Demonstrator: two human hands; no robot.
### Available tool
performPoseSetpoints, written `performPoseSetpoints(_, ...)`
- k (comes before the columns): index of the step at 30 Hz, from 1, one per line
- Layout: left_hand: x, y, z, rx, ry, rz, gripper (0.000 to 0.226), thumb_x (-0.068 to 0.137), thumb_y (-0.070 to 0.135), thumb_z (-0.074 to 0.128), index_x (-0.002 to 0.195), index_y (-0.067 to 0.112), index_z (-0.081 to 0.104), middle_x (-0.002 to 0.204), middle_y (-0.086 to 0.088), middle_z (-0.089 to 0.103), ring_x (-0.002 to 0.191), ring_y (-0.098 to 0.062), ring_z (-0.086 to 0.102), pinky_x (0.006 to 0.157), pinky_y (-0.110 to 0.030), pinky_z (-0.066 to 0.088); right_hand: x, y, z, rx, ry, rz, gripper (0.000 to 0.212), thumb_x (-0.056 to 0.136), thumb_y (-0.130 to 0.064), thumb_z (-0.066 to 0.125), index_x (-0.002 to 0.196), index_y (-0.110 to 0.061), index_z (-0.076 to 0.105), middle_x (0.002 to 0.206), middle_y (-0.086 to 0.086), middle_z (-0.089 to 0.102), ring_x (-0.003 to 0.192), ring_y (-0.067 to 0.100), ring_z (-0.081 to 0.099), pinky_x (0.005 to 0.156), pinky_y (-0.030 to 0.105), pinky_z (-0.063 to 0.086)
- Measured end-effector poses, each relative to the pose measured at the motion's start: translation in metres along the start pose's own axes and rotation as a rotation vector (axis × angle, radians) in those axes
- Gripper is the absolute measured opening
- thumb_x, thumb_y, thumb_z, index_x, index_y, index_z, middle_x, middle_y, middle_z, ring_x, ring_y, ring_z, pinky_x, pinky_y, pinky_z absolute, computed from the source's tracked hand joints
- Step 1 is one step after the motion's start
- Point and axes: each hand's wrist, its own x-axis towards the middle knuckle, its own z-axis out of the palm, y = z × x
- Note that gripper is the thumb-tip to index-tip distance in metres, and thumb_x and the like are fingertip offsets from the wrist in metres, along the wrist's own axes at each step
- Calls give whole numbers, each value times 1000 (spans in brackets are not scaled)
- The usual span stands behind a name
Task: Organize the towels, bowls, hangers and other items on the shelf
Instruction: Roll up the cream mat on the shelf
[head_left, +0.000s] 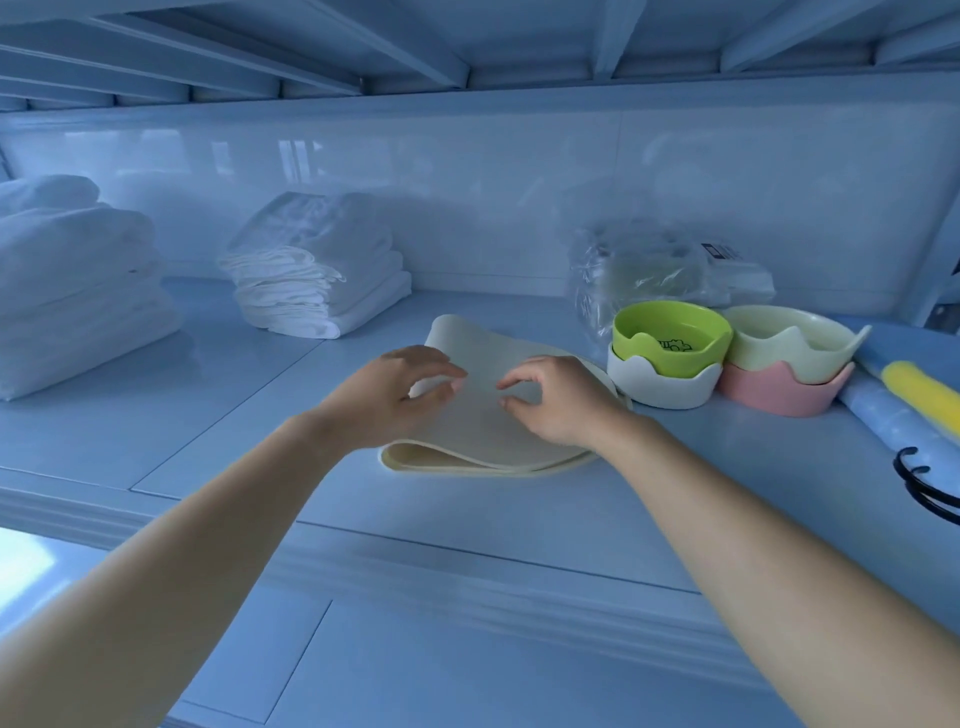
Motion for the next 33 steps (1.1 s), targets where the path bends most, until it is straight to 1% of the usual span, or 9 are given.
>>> performPoseSetpoints(2,12,-11,-4,-24,-3,-19,28,95,36,46,117,31,62,121,18,53,115,-5,47,85,2,25,13,-2,4,4,-19,11,23,83,-31,62,105,-24,68,115,-2,65,111,16,56,96,31,44)
performPoseSetpoints(4,27,-23,-6,-34,-29,-70,28,94,43,45,118,37,59,125,17,52,112,-7,50,88,-14,35,26,-2,8,-1,-20,41,22,84,-34,61,102,-25,69,113,-2,66,108,17,58,94,33,46)
performPoseSetpoints(6,40,-36,-6,-39,-48,-117,32,92,48,46,121,39,55,131,13,49,111,-11,51,91,-24,38,38,0,12,-2,-9,74,20,86,-37,58,98,-26,70,107,-1,68,101,19,61,89,36,48)
performPoseSetpoints(9,59,-55,-4,-37,-70,-143,36,91,51,45,124,39,52,136,9,46,117,-12,48,90,-23,32,57,2,15,-13,-2,131,22,88,-40,55,96,-26,70,104,-1,69,97,20,61,86,37,50)
performPoseSetpoints(15,89,-88,2,114,-162,-41,42,90,47,50,130,34,48,138,6,45,120,-15,46,92,-26,35,89,12,24,-123,37,180,23,87,-34,58,103,-21,69,113,-3,67,107,18,59,91,31,46)
performPoseSetpoints(19,105,-102,12,95,-169,-34,41,90,50,47,127,33,51,135,6,45,118,-17,48,100,-36,39,106,14,36,-141,15,225,27,88,-32,57,111,-21,66,119,-2,64,111,18,56,92,29,44)
performPoseSetpoints(25,130,-105,32,83,-192,-67,53,87,42,52,136,26,41,144,0,36,128,-22,40,101,-31,35,123,22,50,-133,-11,287,28,86,-29,60,113,-23,65,117,-1,63,108,17,56,84,22,41)
performPoseSetpoints(29,136,-106,42,104,-251,-79,57,85,40,54,139,26,38,145,2,31,128,-26,39,101,-32,35,130,32,50,-135,-44,312,33,80,-31,68,113,-26,64,119,-1,60,111,16,53,91,26,41)
performPoseSetpoints(33,128,-110,48,13,-126,-79,52,84,38,60,132,26,46,147,3,30,128,-19,42,99,-24,33,127,40,53,-139,-5,311,35,80,-37,69,113,-23,64,121,-2,58,114,16,51,94,26,40)
